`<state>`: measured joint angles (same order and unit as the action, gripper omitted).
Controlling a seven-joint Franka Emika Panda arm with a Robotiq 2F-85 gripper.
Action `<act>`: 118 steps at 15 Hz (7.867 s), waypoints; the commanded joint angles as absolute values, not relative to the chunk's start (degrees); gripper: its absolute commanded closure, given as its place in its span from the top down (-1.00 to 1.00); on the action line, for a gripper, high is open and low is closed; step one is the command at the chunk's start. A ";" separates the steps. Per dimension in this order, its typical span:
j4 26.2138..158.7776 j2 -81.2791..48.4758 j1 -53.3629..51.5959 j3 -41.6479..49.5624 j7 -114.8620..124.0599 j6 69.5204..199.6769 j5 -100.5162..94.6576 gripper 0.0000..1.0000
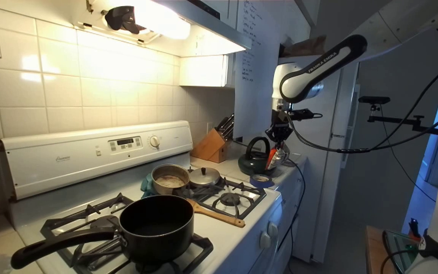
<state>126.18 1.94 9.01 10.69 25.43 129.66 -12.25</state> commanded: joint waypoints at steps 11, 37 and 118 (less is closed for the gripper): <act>131.87 -3.88 13.07 13.09 11.45 167.76 -5.76 -0.99; 126.59 -12.76 13.18 12.98 7.33 180.27 -5.53 -0.99; 92.14 -39.82 -9.29 7.87 40.68 156.66 1.36 1.00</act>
<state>93.93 -37.74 -9.86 9.09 42.25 154.49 0.27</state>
